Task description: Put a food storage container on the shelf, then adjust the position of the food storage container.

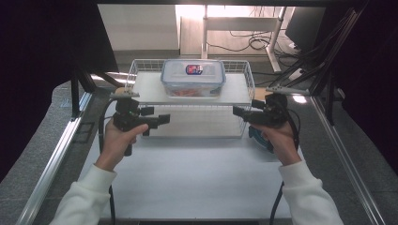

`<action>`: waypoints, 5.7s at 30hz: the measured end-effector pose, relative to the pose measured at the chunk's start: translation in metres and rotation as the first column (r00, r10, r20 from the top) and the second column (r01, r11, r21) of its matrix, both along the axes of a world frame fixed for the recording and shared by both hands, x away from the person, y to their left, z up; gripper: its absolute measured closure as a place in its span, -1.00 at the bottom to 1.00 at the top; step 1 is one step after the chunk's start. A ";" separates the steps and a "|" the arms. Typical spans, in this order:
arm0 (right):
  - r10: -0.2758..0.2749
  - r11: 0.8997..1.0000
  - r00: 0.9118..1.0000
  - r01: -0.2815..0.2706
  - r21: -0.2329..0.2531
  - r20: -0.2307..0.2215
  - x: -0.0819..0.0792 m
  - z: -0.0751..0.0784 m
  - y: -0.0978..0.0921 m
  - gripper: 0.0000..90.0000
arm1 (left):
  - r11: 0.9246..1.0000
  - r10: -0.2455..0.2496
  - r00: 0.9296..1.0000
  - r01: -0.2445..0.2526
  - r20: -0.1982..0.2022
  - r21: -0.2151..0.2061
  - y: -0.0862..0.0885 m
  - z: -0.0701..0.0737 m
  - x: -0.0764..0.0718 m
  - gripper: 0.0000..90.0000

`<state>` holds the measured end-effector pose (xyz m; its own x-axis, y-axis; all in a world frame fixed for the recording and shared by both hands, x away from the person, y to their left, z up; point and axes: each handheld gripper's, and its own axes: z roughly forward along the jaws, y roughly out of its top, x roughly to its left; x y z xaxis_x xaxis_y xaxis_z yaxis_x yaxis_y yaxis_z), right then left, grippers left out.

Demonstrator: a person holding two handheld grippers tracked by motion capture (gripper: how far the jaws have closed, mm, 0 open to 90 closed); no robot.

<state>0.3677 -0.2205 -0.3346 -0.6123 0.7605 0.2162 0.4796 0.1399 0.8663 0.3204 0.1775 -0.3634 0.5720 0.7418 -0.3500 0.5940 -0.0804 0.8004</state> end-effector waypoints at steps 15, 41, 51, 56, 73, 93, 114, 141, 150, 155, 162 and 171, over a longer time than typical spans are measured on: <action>0.099 0.992 0.991 -0.106 -0.074 -0.091 -0.040 -0.071 -0.024 -0.57 | 0.993 -0.045 0.998 0.050 -0.053 0.107 -0.019 -0.056 -0.032 -0.59; 0.083 0.984 0.981 -0.108 -0.141 -0.173 -0.053 -0.105 -0.027 -0.35 | 0.984 -0.055 0.996 0.067 -0.073 0.168 -0.030 -0.083 -0.048 -0.59; 0.066 0.985 0.981 -0.094 -0.147 -0.181 -0.045 -0.101 -0.038 -0.15 | 0.982 -0.072 0.993 0.087 -0.091 0.170 -0.024 -0.089 -0.047 -0.60; 0.035 0.988 0.989 -0.055 -0.142 -0.145 -0.034 -0.085 -0.044 0.02 | 0.979 -0.070 0.994 0.085 -0.086 0.186 -0.021 -0.090 -0.053 -0.60; -0.050 0.938 0.986 -0.008 -0.348 -0.158 0.059 -0.057 -0.072 0.87 | 0.986 -0.108 0.987 0.122 -0.117 0.114 -0.016 -0.091 -0.055 -0.60; -0.135 0.873 0.977 0.038 -0.486 -0.167 0.154 -0.097 -0.097 0.97 | 0.993 -0.085 0.983 0.097 -0.160 0.066 -0.002 -0.102 -0.048 -0.59; -0.134 0.881 0.940 -0.031 -0.472 -0.312 0.157 -0.116 -0.087 0.99 | 0.995 -0.071 0.983 0.083 -0.172 0.059 0.001 -0.106 -0.048 -0.58; -0.148 0.872 0.941 -0.022 -0.489 -0.305 0.096 -0.107 -0.091 0.98 | 0.992 -0.081 0.980 0.097 -0.184 0.079 -0.004 -0.110 -0.049 -0.58; -0.242 0.849 0.925 0.055 -0.526 -0.295 0.078 -0.088 -0.137 0.98 | 0.992 -0.080 0.980 0.097 -0.181 0.084 -0.005 -0.110 -0.049 -0.58; -0.275 0.828 0.907 0.055 -0.558 -0.318 0.070 -0.094 -0.153 0.98 | 0.992 -0.080 0.980 0.097 -0.182 0.084 -0.006 -0.110 -0.049 -0.58; -0.255 0.820 0.899 0.007 -0.572 -0.355 0.065 -0.110 -0.160 0.98 | 0.991 -0.072 0.980 0.091 -0.186 0.095 -0.006 -0.111 -0.047 -0.58; -0.234 0.810 0.895 -0.037 -0.585 -0.380 0.061 -0.117 -0.149 0.98 | 0.989 -0.066 0.978 0.089 -0.196 0.114 -0.007 -0.115 -0.045 -0.58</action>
